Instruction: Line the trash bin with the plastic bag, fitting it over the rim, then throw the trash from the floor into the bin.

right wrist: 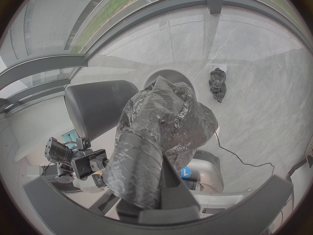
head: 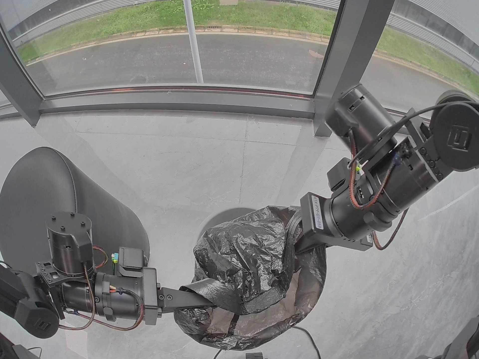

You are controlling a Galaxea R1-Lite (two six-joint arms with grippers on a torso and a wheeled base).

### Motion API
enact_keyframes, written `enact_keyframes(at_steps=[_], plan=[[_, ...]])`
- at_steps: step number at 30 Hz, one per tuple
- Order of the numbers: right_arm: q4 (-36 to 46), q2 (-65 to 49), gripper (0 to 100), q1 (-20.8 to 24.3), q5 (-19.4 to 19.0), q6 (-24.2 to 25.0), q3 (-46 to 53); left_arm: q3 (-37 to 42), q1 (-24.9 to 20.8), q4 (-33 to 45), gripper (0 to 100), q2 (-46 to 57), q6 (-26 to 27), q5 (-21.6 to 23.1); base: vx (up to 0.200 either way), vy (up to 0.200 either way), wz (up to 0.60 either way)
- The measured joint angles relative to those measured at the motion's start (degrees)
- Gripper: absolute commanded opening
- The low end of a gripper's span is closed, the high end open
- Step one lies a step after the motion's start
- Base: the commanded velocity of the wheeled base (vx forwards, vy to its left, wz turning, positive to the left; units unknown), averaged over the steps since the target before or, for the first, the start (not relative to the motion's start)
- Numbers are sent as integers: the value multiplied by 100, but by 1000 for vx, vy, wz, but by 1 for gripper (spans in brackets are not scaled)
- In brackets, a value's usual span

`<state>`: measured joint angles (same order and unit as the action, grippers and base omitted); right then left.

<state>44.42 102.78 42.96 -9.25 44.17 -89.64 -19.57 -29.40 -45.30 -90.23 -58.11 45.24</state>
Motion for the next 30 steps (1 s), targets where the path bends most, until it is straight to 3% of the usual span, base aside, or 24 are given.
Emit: enact_keyframes(at_steps=[15,21,30], plan=[[-668,703,0,-46,59,26,-38,-44,83,-631,0,-885,-5,-2,0,0,0],[-1109,924,0,-134,74,6,-9,-59,427,-1231,0,-1213,-13,0,0,0,0],[-1730,1221,0,-212,74,-16,138,-39,898,-1357,0,-1538,-10,5,0,0,0]])
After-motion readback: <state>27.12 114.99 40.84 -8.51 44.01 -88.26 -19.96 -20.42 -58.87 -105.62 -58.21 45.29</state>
